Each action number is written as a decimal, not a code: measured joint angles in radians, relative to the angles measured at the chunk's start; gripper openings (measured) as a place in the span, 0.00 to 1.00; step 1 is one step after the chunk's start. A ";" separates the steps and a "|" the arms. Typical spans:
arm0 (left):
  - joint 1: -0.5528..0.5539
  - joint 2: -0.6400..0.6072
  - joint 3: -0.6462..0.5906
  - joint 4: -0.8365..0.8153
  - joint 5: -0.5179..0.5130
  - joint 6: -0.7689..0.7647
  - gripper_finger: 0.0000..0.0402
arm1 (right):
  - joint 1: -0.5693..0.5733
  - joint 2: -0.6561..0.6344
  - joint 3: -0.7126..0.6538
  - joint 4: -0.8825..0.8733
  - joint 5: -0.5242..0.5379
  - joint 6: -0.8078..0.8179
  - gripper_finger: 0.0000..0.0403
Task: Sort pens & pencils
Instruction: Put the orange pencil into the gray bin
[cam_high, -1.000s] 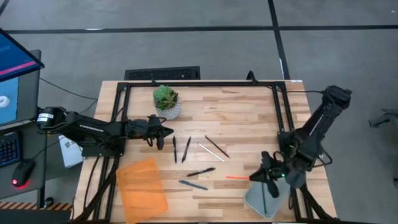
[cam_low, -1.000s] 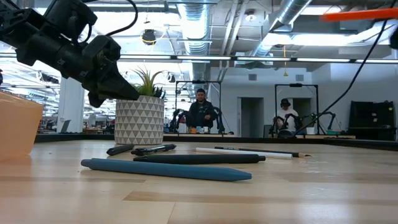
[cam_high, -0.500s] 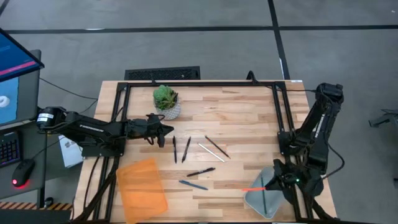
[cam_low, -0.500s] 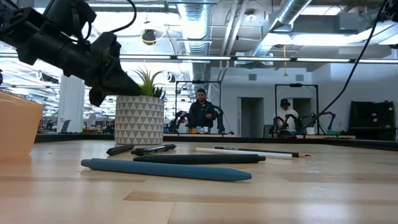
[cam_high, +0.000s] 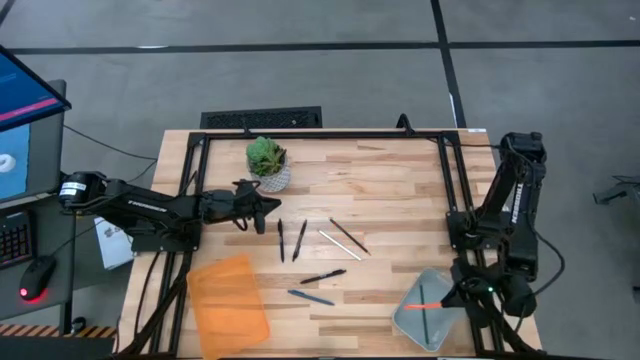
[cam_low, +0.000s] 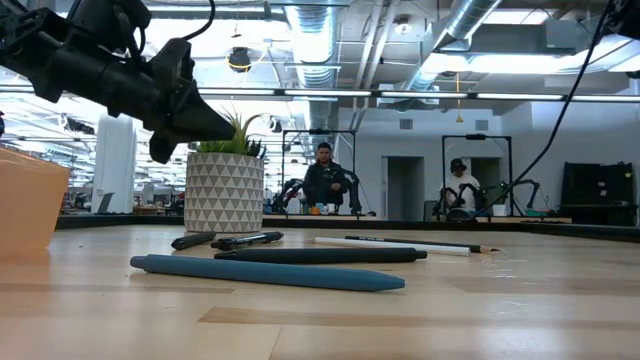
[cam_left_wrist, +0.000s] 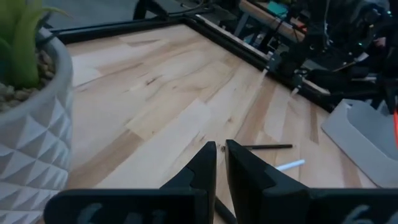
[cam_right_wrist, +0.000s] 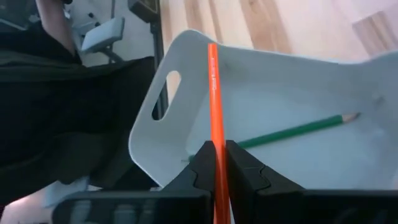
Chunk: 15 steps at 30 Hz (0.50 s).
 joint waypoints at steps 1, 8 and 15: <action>0.000 0.000 0.000 0.001 -0.008 0.000 0.06 | 0.003 0.000 0.000 -0.011 0.000 0.006 0.11; 0.000 0.000 0.000 0.002 -0.031 0.000 0.06 | 0.005 0.000 0.000 -0.048 0.001 0.033 0.11; 0.000 0.000 0.000 0.001 -0.032 0.000 0.06 | 0.005 0.000 0.000 -0.047 0.006 0.037 0.11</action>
